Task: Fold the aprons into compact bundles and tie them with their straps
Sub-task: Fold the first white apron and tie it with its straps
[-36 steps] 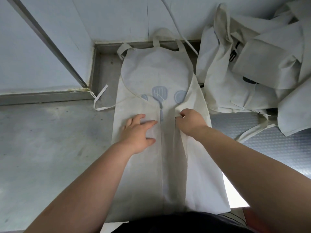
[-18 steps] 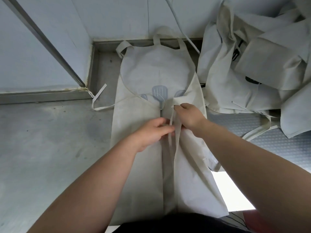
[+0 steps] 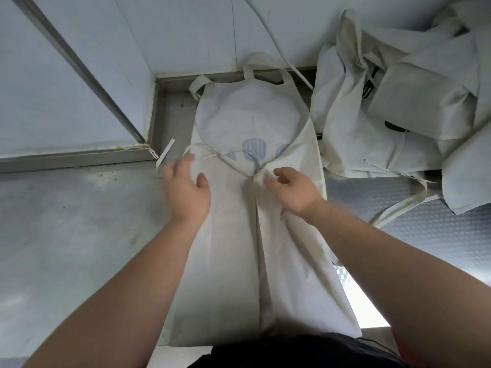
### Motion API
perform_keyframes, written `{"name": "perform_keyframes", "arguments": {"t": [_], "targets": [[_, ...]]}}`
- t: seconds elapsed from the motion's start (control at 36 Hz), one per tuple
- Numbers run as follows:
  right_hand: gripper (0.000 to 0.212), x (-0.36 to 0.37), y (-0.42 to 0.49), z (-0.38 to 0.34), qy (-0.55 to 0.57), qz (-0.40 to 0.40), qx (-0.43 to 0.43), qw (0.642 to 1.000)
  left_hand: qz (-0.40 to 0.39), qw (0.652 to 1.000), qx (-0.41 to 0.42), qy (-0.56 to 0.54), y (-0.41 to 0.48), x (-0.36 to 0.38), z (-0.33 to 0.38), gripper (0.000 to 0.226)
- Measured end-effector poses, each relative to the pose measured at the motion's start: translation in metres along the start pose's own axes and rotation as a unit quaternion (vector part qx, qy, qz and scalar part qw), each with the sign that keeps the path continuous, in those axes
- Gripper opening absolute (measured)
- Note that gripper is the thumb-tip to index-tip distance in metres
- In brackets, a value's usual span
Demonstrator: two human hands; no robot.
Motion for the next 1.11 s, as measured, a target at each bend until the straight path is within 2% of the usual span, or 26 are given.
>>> {"name": "perform_keyframes", "arguments": {"t": [0.06,0.11,0.19,0.25,0.36,0.44,0.64,0.75,0.94,1.03,1.11], "targets": [[0.047,-0.009,-0.007,0.009,-0.025,0.045,-0.006,0.999,-0.086,0.996,0.019,-0.034,-0.018,0.010,0.010,0.032],[0.045,-0.018,-0.012,0.019,-0.051,0.078,-0.006,0.996,-0.186,0.982,-0.014,-0.033,-0.034,0.021,0.020,0.034],[0.049,-0.032,-0.020,0.034,-0.084,0.094,0.014,0.992,-0.313,0.946,-0.082,-0.003,-0.057,0.034,0.026,0.057],[0.057,-0.038,-0.027,0.046,-0.096,0.079,0.037,0.992,-0.349,0.933,-0.086,0.023,-0.069,0.040,0.023,0.073],[0.076,-0.043,-0.049,0.070,-0.093,0.031,0.096,0.991,-0.303,0.946,-0.108,0.041,-0.081,0.047,0.016,0.069],[0.072,-0.040,-0.059,0.090,-0.095,-0.009,0.129,0.987,-0.285,0.950,-0.123,0.045,-0.089,0.051,0.019,0.058],[0.068,-0.034,-0.070,0.104,-0.070,-0.019,0.091,0.993,-0.259,0.951,-0.171,0.014,-0.120,0.045,0.019,0.044],[0.054,-0.032,-0.073,0.105,-0.087,-0.027,0.055,0.994,-0.267,0.948,-0.167,0.043,-0.143,0.040,0.007,0.017],[0.026,-0.030,-0.080,0.109,-0.114,-0.016,0.008,0.993,-0.231,0.953,-0.194,-0.026,-0.150,0.033,0.001,0.003],[0.044,-0.029,-0.083,0.112,-0.095,-0.017,0.013,0.995,-0.234,0.955,-0.179,0.019,-0.144,0.033,0.001,0.009],[0.055,-0.025,-0.086,0.116,0.001,-0.025,0.038,0.999,-0.240,0.957,-0.138,0.090,-0.138,0.033,0.003,0.012]]}}
Point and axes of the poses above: each hand's wrist, its own y-axis towards the middle knuckle, its own x-axis out of the palm, z = x × y, the point moved 1 cm from there along y, towards the middle knuckle, and after that the axes turned 7 degrees about -y, right-handed, at the moved point
